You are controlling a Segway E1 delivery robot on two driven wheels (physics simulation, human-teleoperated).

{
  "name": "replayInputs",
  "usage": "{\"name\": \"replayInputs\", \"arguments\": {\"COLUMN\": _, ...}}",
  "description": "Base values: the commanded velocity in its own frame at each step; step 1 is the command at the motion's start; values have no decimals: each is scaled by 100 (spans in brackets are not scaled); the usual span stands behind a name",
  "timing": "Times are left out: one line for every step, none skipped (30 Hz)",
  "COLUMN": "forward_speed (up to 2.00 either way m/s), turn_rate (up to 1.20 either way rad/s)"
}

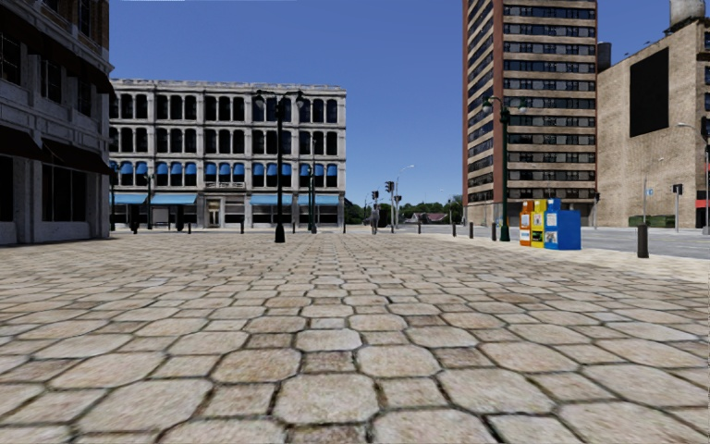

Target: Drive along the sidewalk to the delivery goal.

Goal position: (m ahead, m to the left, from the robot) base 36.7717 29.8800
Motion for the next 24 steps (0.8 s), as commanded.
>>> {"name": "replayInputs", "arguments": {"forward_speed": 200, "turn_rate": 0}}
{"name": "replayInputs", "arguments": {"forward_speed": 200, "turn_rate": 0}}
{"name": "replayInputs", "arguments": {"forward_speed": 200, "turn_rate": 0}}
{"name": "replayInputs", "arguments": {"forward_speed": 200, "turn_rate": 0}}
{"name": "replayInputs", "arguments": {"forward_speed": 200, "turn_rate": 0}}
{"name": "replayInputs", "arguments": {"forward_speed": 200, "turn_rate": 0}}
{"name": "replayInputs", "arguments": {"forward_speed": 200, "turn_rate": 0}}
{"name": "replayInputs", "arguments": {"forward_speed": 200, "turn_rate": 0}}
{"name": "replayInputs", "arguments": {"forward_speed": 200, "turn_rate": 0}}
{"name": "replayInputs", "arguments": {"forward_speed": 200, "turn_rate": 0}}
{"name": "replayInputs", "arguments": {"forward_speed": 200, "turn_rate": 0}}
{"name": "replayInputs", "arguments": {"forward_speed": 200, "turn_rate": 0}}
{"name": "replayInputs", "arguments": {"forward_speed": 200, "turn_rate": 0}}
{"name": "replayInputs", "arguments": {"forward_speed": 200, "turn_rate": 0}}
{"name": "replayInputs", "arguments": {"forward_speed": 200, "turn_rate": 0}}
{"name": "replayInputs", "arguments": {"forward_speed": 200, "turn_rate": 0}}
{"name": "replayInputs", "arguments": {"forward_speed": 200, "turn_rate": 0}}
{"name": "replayInputs", "arguments": {"forward_speed": 200, "turn_rate": 0}}
{"name": "replayInputs", "arguments": {"forward_speed": 200, "turn_rate": 0}}
{"name": "replayInputs", "arguments": {"forward_speed": 200, "turn_rate": 0}}
{"name": "replayInputs", "arguments": {"forward_speed": 200, "turn_rate": 0}}
{"name": "replayInputs", "arguments": {"forward_speed": 200, "turn_rate": 0}}
{"name": "replayInputs", "arguments": {"forward_speed": 200, "turn_rate": 0}}
{"name": "replayInputs", "arguments": {"forward_speed": 200, "turn_rate": 0}}
